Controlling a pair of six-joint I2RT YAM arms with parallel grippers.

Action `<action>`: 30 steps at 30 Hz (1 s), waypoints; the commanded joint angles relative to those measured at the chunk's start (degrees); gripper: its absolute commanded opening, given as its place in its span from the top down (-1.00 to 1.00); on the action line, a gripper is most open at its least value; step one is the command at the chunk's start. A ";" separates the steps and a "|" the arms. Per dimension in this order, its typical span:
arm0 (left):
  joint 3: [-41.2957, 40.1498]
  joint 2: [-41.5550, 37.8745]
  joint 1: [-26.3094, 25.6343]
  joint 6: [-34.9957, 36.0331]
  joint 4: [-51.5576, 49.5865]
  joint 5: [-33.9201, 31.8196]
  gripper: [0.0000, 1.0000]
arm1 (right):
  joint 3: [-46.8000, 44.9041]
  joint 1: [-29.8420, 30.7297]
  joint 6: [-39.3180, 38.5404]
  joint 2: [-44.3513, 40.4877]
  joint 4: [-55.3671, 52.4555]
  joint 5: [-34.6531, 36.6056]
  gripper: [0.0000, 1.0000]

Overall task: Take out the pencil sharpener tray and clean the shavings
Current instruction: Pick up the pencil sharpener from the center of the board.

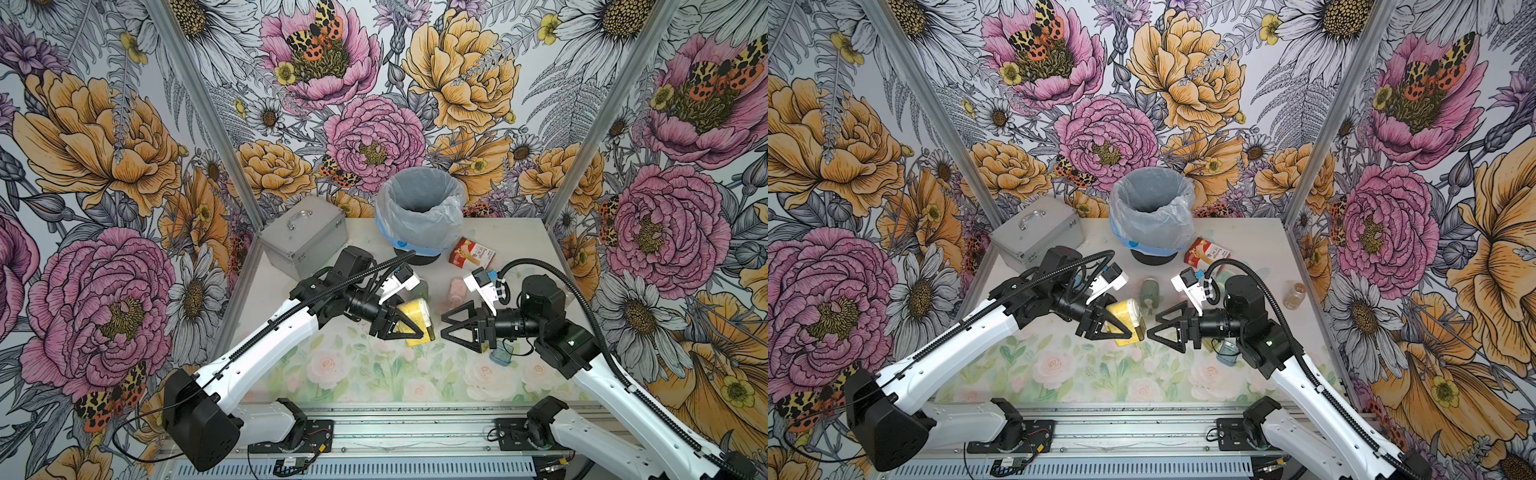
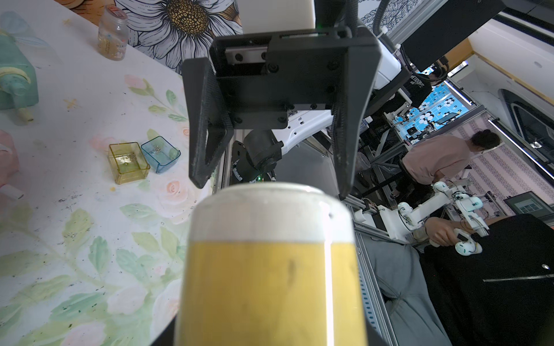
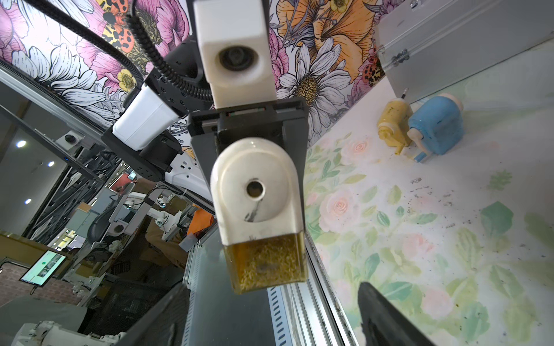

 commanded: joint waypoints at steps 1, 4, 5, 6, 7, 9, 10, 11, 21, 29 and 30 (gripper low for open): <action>0.64 -0.66 0.00 1.15 0.71 3.50 1.00 | 2.21 0.89 -1.18 0.60 0.23 -2.38 -0.93; 0.70 -0.88 -0.06 1.12 0.72 3.47 1.00 | 2.30 1.46 -1.52 1.28 0.14 -2.22 -0.99; 0.64 -0.95 -0.15 1.15 0.71 3.51 1.00 | 2.30 1.57 -1.79 1.40 0.12 -2.05 -0.99; 0.66 -1.11 -0.25 1.06 0.69 3.48 1.00 | 2.32 1.71 -1.97 1.62 0.14 -1.82 -0.99; 0.63 -1.10 -0.34 1.08 0.72 3.42 1.00 | 2.47 1.83 -2.12 1.78 0.14 -1.77 -0.99; 0.63 -1.10 -0.56 0.98 0.68 3.43 1.00 | 2.89 1.99 -2.16 2.56 0.05 -1.43 -0.95; 0.67 -1.12 -0.60 0.85 0.73 3.40 1.00 | 3.13 2.11 -2.15 2.93 0.02 -1.49 -0.92; 0.61 -1.11 -0.73 0.80 0.68 3.43 1.00 | 3.39 2.19 -2.15 3.39 0.02 -1.51 -0.87; 0.19 -1.89 -1.38 0.62 0.75 3.87 1.00 | 5.46 4.35 -2.46 6.65 0.01 -2.06 -0.52; 0.10 -2.21 -1.47 0.66 0.78 5.40 1.00 | 6.08 5.34 -2.51 7.08 0.02 -2.96 -0.28; 0.10 -2.12 -1.49 0.73 0.68 5.41 1.00 | 6.24 5.48 -2.53 6.99 0.05 -2.98 -0.28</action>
